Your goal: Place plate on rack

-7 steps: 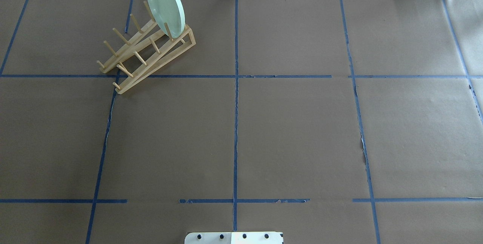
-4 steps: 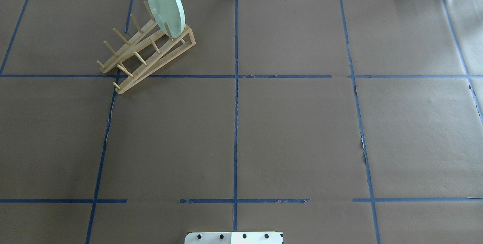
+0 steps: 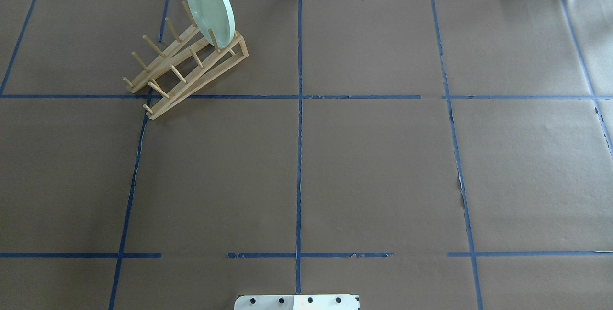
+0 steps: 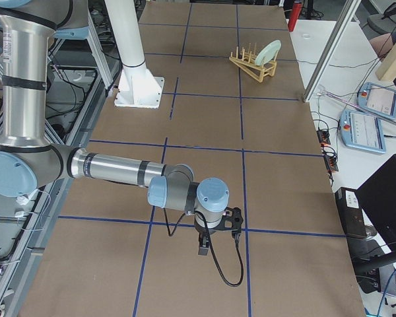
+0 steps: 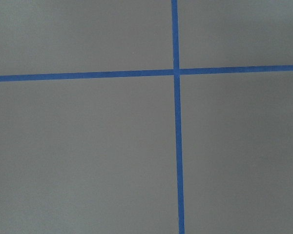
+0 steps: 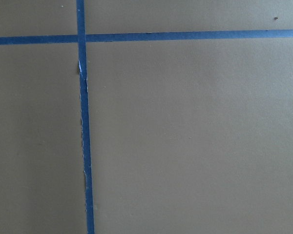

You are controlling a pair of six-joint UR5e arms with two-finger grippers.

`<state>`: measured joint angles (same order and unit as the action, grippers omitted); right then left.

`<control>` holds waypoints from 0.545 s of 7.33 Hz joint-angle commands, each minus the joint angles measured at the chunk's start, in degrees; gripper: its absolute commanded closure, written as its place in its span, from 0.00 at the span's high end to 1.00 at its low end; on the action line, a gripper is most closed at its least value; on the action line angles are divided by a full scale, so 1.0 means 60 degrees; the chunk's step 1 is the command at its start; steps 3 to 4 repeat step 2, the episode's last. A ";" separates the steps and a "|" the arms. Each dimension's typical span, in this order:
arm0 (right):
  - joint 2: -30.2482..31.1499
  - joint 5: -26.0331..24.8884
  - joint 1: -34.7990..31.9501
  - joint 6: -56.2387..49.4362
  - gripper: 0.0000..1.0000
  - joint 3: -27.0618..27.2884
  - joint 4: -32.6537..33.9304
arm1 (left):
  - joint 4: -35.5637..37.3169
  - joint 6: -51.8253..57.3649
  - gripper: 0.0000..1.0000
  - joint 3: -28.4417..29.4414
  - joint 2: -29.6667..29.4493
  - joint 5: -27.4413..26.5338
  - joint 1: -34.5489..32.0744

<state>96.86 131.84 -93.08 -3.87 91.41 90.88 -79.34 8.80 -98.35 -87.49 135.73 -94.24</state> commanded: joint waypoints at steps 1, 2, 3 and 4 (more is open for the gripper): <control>-0.0015 0.0000 0.0000 0.0000 1.00 0.0000 0.0000 | -0.0032 0.0042 1.00 0.0057 0.0007 -0.0004 0.0004; 0.0000 0.0000 0.0000 0.0000 1.00 0.0000 0.0000 | -0.0033 0.0043 1.00 0.0058 -0.0008 -0.0004 0.0004; 0.0000 0.0000 0.0000 0.0000 1.00 0.0000 0.0000 | -0.0033 0.0043 1.00 0.0058 -0.0008 -0.0004 0.0004; 0.0000 0.0000 0.0000 0.0000 1.00 0.0000 0.0000 | -0.0033 0.0043 1.00 0.0058 -0.0008 -0.0004 0.0004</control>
